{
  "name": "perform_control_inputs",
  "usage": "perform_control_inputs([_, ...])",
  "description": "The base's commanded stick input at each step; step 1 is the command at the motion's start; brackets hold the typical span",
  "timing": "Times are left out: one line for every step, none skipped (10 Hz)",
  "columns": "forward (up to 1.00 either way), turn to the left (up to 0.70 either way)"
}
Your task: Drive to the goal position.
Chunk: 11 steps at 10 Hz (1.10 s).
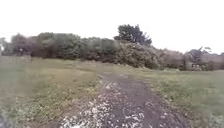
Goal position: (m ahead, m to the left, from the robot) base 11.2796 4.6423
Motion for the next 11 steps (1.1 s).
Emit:
perform_control_inputs([0.5,0.0])
perform_control_inputs([0.5,0.0])
perform_control_inputs([0.5,0.0])
perform_control_inputs([0.5,0.0])
perform_control_inputs([0.5,0.0])
perform_control_inputs([0.5,0.0])
perform_control_inputs([0.5,0.0])
perform_control_inputs([0.5,0.0])
perform_control_inputs([0.5,-0.01])
perform_control_inputs([0.5,-0.04])
perform_control_inputs([0.5,-0.13])
